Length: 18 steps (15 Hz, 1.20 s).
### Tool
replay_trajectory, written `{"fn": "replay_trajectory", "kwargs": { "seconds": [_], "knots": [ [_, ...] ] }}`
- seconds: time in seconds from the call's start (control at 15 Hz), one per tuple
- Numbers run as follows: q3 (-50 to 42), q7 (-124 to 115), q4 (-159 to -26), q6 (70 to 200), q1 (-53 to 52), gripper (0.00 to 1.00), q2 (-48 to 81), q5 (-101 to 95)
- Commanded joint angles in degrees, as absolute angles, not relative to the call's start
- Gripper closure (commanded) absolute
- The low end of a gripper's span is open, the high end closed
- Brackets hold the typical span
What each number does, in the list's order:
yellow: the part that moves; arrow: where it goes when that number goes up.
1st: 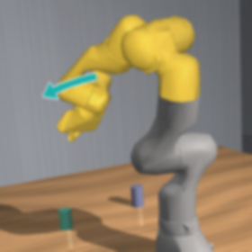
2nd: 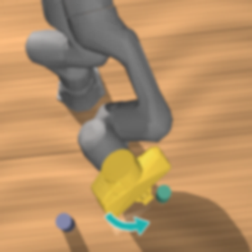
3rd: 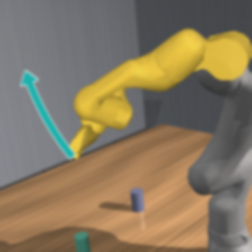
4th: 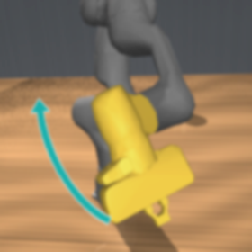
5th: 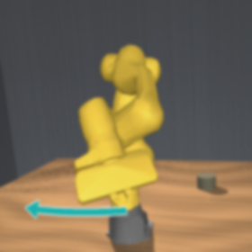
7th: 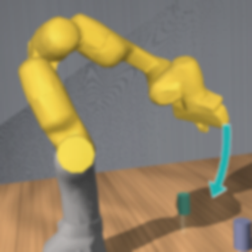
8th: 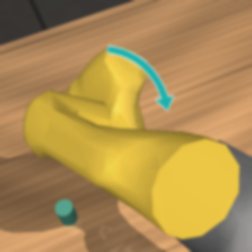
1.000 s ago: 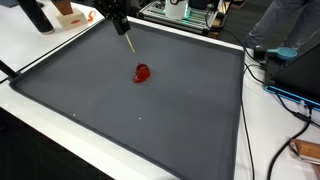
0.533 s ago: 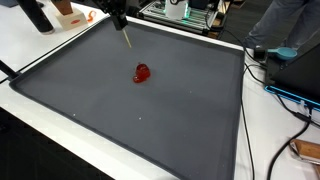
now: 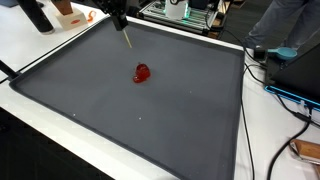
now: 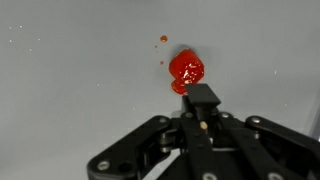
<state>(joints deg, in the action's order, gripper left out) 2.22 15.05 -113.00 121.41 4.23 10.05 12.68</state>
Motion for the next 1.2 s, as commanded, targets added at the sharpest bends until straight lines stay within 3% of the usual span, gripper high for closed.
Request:
{"fn": "replay_trajectory", "kwargs": {
  "seconds": [0.0,1.13],
  "knots": [
    [1.75,19.48,-113.66,122.34,4.93,0.97,10.98,16.90],
    [2.95,39.19,-117.05,127.98,8.68,0.97,17.33,31.23]
  ]
}}
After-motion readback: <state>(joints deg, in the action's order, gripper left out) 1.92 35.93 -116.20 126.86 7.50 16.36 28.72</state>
